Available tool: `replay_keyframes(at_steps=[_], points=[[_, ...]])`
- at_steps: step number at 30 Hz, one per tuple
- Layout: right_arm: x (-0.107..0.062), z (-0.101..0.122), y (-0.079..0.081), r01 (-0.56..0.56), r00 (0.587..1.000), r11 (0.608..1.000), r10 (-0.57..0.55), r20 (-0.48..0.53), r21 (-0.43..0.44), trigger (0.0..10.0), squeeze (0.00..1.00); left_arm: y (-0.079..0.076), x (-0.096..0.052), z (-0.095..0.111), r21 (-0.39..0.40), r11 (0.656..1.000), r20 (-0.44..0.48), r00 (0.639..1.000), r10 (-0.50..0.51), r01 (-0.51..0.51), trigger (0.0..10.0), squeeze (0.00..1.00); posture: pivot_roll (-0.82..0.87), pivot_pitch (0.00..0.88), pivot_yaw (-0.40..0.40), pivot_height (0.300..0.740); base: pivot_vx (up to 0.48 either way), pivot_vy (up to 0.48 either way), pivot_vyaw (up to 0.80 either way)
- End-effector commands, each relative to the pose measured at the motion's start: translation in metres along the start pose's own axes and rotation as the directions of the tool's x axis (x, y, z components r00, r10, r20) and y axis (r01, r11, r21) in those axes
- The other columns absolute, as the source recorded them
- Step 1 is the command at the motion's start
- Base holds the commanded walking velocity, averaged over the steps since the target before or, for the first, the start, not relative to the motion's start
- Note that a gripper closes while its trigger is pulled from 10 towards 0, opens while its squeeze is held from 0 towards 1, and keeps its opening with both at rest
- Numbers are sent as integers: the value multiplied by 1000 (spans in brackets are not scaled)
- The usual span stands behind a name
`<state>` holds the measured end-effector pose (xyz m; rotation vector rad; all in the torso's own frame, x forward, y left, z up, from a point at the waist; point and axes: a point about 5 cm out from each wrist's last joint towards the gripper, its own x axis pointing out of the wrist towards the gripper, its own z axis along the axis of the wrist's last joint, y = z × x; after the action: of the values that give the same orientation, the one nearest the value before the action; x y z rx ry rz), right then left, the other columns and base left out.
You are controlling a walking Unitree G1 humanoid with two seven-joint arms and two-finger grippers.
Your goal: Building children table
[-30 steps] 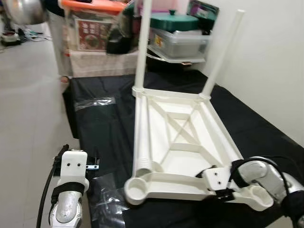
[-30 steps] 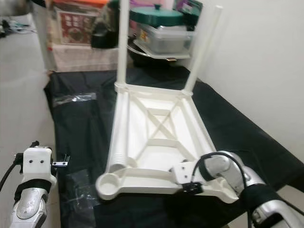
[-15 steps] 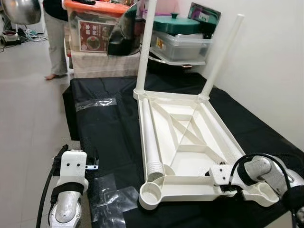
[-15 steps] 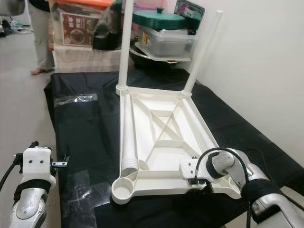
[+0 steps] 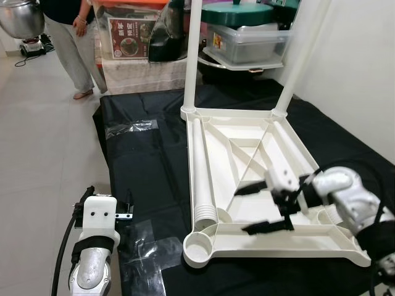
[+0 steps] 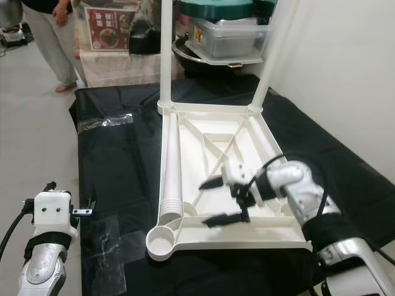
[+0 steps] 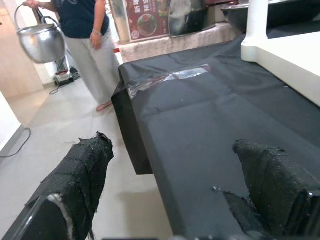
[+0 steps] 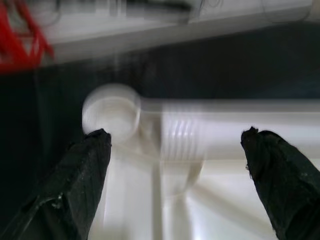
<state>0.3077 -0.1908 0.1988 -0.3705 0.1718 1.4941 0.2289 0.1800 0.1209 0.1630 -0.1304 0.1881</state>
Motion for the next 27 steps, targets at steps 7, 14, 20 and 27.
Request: replay_keyframes(at_steps=[7, 14, 20, 27], points=[[45, 30, -18, 248, 872, 959, -283, 400, 137, 10000, 0, 1, -1, 2, -20, 1000, 11, 1000, -11, 11, 10000, 0, 56, 0, -94, 740, 0, 0, 0], [77, 5, -57, 696, 448, 488, -868, 213, 527, 10000, 0, 0, 1, 6, -5, 999, 31, 999, -35, 36, 10000, 0, 72, 0, -97, 740, 0, -200, 0], [87, 6, -50, 707, 442, 478, -874, 201, 521, 10000, 0, 1, 1, 7, -9, 999, 36, 999, -32, 32, 10000, 0, 77, 0, -96, 740, 0, -480, 0], [103, 5, -41, 691, 469, 489, -864, 184, 532, 10000, 0, 2, 1, 7, -3, 999, 37, 999, -36, 36, 10000, 0, 75, 0, -100, 740, 0, -480, 0]])
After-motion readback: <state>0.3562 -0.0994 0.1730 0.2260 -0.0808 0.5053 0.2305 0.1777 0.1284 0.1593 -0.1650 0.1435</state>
